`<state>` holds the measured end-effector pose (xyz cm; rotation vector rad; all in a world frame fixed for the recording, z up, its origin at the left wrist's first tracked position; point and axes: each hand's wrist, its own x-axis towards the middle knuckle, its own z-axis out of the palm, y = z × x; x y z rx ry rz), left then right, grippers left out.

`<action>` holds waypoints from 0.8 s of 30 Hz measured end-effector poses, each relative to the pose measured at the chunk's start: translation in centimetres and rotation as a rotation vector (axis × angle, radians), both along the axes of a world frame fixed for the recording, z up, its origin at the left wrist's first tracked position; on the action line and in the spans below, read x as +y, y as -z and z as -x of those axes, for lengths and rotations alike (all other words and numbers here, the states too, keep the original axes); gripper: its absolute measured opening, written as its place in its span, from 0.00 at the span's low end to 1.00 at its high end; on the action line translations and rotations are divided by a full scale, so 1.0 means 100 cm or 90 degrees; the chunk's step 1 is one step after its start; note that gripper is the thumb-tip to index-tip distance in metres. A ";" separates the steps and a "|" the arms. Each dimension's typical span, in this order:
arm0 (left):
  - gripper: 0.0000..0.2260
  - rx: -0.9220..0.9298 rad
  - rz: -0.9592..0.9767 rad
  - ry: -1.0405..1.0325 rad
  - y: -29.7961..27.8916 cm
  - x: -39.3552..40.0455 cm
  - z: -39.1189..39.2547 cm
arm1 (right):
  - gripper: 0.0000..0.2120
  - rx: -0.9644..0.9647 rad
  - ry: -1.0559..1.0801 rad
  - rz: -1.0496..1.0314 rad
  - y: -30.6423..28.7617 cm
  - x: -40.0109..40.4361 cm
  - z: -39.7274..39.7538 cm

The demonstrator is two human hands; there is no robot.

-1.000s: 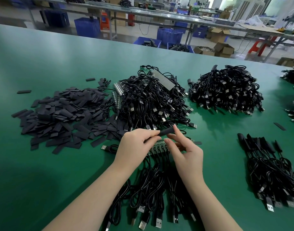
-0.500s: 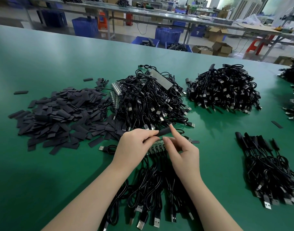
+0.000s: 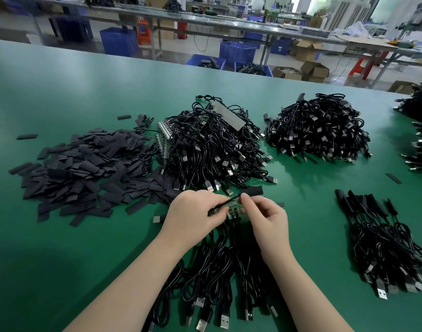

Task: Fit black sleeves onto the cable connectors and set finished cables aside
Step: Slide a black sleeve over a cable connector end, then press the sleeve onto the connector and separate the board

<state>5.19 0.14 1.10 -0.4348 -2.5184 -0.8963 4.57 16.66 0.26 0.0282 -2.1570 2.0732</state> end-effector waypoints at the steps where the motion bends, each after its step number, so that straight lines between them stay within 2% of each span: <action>1: 0.09 0.006 0.008 0.002 0.000 0.000 0.000 | 0.09 0.003 -0.017 -0.015 -0.001 -0.001 0.000; 4: 0.09 0.013 0.014 0.004 0.000 -0.001 0.001 | 0.11 0.022 -0.056 -0.065 -0.001 -0.006 -0.003; 10: 0.11 0.081 0.083 0.015 0.001 0.000 0.002 | 0.10 0.031 -0.070 -0.035 -0.006 -0.003 -0.002; 11: 0.14 0.101 0.079 0.005 0.001 0.001 0.002 | 0.09 0.026 -0.069 -0.011 -0.009 -0.004 -0.002; 14: 0.31 0.125 0.018 -0.047 -0.002 0.000 0.001 | 0.02 -0.002 -0.041 0.187 -0.023 -0.004 0.000; 18: 0.29 0.135 -0.030 -0.057 -0.005 0.001 -0.001 | 0.04 0.062 0.001 0.333 -0.063 0.030 0.004; 20: 0.27 0.096 -0.009 -0.028 -0.004 0.001 0.000 | 0.03 0.155 0.084 0.257 -0.085 0.061 -0.001; 22: 0.26 0.050 0.021 -0.006 -0.001 0.002 0.002 | 0.03 0.238 0.232 0.009 -0.102 0.100 -0.008; 24: 0.27 0.002 0.062 0.005 0.003 0.002 0.004 | 0.07 0.228 0.368 -0.309 -0.106 0.141 -0.009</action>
